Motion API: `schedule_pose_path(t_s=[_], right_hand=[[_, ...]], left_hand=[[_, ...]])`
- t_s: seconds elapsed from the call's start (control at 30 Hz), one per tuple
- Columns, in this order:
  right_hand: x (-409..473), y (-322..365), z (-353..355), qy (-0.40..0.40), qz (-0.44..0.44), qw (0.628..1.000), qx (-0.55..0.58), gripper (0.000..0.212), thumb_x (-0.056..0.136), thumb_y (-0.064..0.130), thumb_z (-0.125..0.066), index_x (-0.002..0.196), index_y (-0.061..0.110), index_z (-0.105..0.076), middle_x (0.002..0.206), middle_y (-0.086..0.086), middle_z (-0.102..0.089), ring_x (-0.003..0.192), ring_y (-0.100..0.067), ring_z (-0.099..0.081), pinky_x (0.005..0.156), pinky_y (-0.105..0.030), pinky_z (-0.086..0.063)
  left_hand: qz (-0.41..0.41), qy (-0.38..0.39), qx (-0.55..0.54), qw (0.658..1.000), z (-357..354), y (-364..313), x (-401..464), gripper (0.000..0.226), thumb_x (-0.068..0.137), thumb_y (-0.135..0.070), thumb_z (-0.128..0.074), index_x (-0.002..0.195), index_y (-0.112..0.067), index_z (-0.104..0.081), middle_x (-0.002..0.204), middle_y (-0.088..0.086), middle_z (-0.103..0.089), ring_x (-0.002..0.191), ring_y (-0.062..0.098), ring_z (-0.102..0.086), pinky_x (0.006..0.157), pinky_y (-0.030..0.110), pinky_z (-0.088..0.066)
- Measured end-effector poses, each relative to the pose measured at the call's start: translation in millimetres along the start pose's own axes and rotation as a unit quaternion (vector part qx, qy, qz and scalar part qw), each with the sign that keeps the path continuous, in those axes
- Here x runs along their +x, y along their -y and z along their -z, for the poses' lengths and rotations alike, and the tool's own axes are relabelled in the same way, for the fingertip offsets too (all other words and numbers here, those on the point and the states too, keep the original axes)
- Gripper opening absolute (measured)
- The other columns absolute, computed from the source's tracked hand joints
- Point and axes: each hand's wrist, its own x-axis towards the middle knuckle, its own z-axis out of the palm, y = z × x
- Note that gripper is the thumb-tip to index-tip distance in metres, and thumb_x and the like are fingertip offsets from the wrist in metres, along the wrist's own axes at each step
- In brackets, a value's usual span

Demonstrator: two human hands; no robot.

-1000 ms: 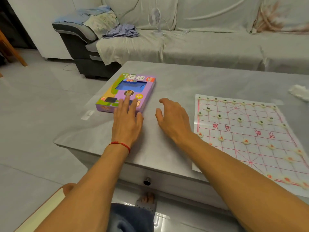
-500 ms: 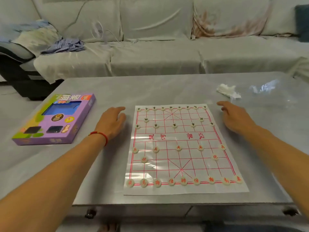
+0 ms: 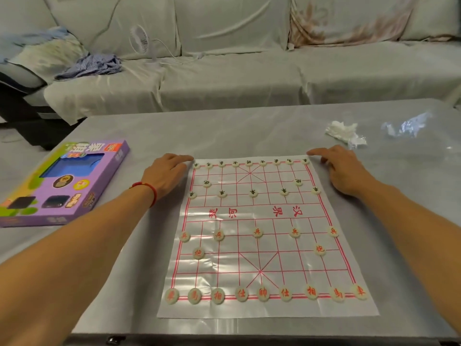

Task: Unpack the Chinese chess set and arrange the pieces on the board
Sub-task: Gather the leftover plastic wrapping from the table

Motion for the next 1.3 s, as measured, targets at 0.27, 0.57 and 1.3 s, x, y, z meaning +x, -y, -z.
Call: schedule_pose_path(t_s=[0.27, 0.57, 1.3], right_hand=[[3, -4, -3, -0.002, 0.01, 1.0, -0.006, 0.051, 0.102, 0.007, -0.04, 0.133, 0.044, -0.055, 0.112, 0.001, -0.046, 0.108, -0.025, -0.046, 0.101, -0.049, -0.042], [20, -4, -8, 0.001, 0.004, 0.999, -0.042, 0.052, 0.1, 0.01, -0.045, 0.14, 0.042, -0.048, 0.106, -0.001, -0.043, 0.102, -0.026, -0.047, 0.093, -0.045, -0.048], [70, 6, -1, 0.024, -0.062, 0.997, -0.038, 0.056, 0.102, 0.009, -0.039, 0.144, 0.046, -0.039, 0.148, -0.012, -0.046, 0.128, -0.036, -0.05, 0.104, -0.048, -0.045]], left_hand=[[0.008, 0.016, 0.014, 1.0, 2, 6, 9, 0.041, 0.103, -0.043, -0.028, 0.132, -0.044, -0.057, 0.148, 0.001, -0.04, 0.13, 0.03, -0.043, 0.111, 0.049, -0.035], [0.005, -0.003, 0.097, 0.995, -2, 16, 23, 0.046, 0.1, -0.06, -0.026, 0.139, -0.048, -0.047, 0.154, 0.004, -0.031, 0.141, 0.032, -0.029, 0.116, 0.059, -0.021], [0.041, -0.029, 0.025, 0.998, -10, 11, 93, 0.056, 0.091, -0.067, -0.021, 0.133, -0.049, -0.054, 0.155, 0.005, -0.034, 0.144, 0.037, -0.028, 0.115, 0.065, -0.003]])
